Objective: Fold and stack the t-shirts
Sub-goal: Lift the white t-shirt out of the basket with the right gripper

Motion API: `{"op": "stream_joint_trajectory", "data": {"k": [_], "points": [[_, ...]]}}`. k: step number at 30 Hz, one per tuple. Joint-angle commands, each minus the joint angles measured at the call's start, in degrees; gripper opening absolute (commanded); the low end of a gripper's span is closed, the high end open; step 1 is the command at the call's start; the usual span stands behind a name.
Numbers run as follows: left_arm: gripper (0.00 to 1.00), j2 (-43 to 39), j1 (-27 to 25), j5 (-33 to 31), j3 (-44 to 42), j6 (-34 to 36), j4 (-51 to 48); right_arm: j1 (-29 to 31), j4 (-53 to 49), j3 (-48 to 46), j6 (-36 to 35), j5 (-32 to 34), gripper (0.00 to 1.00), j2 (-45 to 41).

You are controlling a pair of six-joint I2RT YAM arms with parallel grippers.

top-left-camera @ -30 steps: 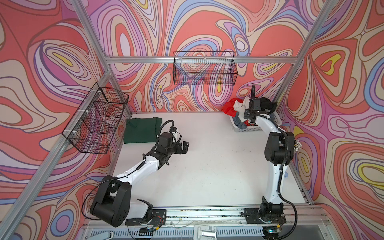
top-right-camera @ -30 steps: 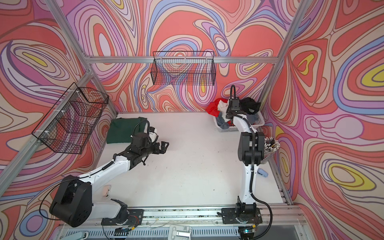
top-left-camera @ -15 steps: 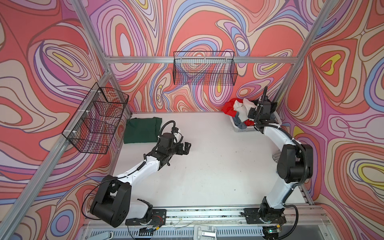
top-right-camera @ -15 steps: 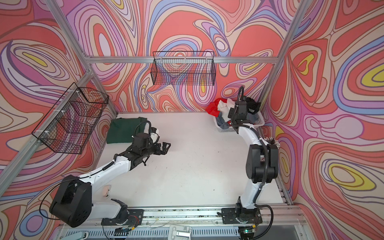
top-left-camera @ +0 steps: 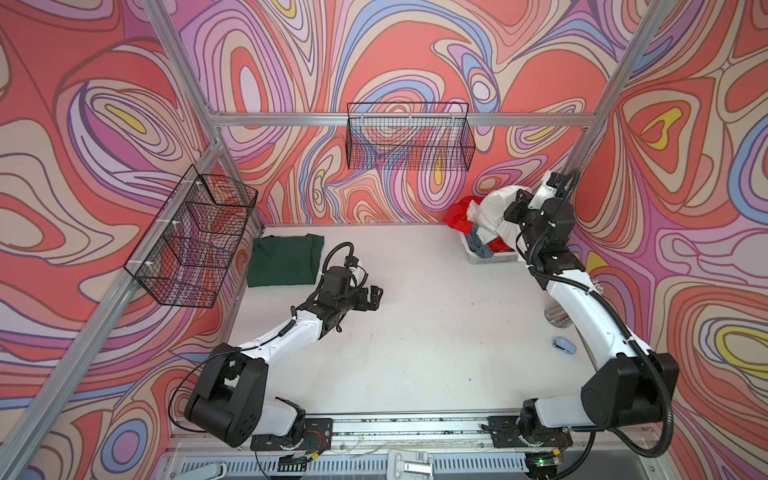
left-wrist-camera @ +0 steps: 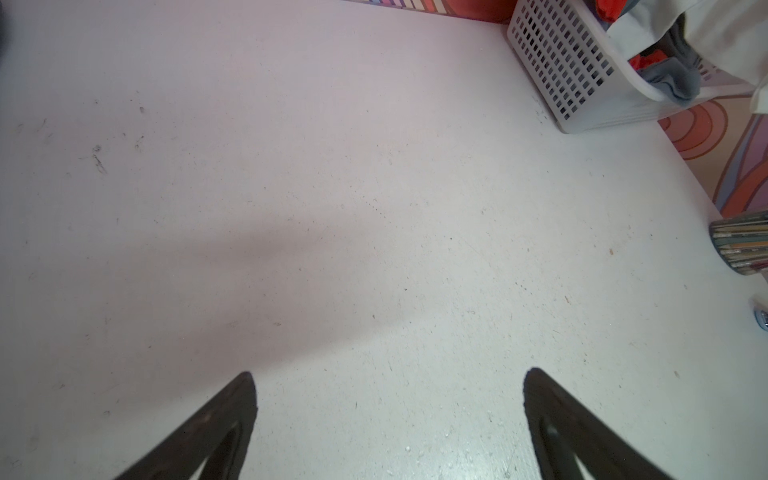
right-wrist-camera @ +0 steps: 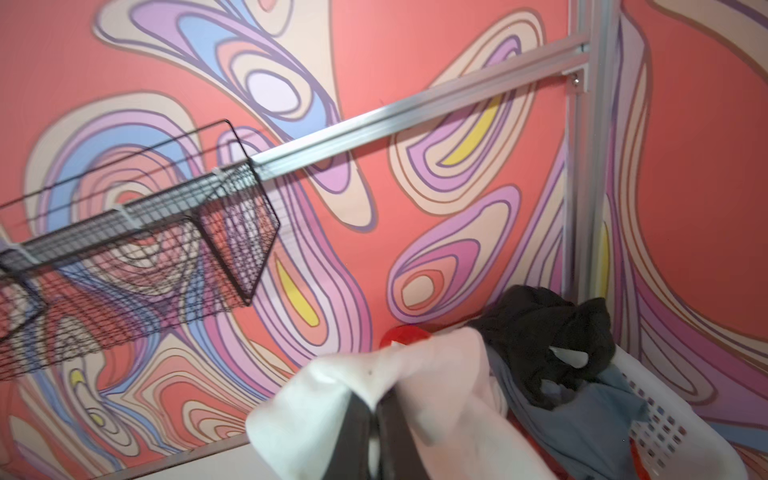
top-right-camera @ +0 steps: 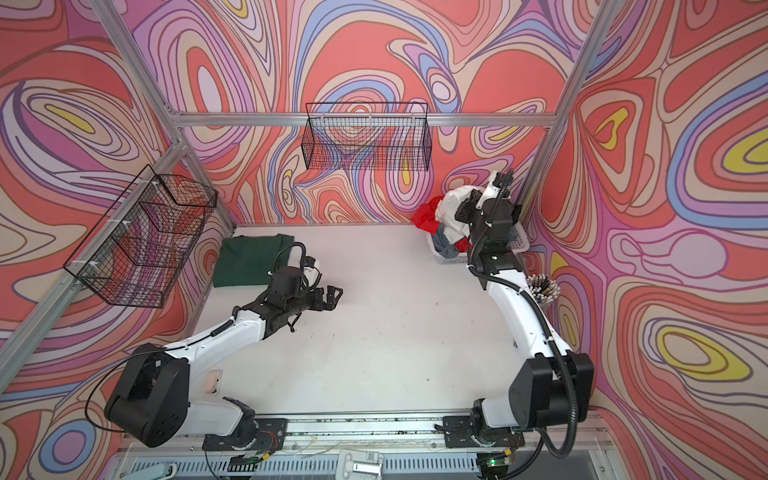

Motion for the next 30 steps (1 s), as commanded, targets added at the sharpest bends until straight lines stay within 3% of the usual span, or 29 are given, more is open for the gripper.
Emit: {"op": "stream_joint_trajectory", "data": {"k": [1, 12, 30], "points": [[1.0, 0.5, -0.5, 0.7, 2.0, -0.7, 0.7, 2.6, -1.5, 3.6, -1.3, -2.7, 0.0, -1.8], [1.0, -0.8, -1.0, -1.0, 2.4, -0.8, 0.5, 11.4, -2.3, 6.3, -2.4, -12.5, 0.0, -6.3], [1.0, -2.9, -1.8, -1.9, 2.9, -1.1, 0.9, 17.2, -7.3, 13.7, -1.0, -21.7, 0.0, -5.6]]}}
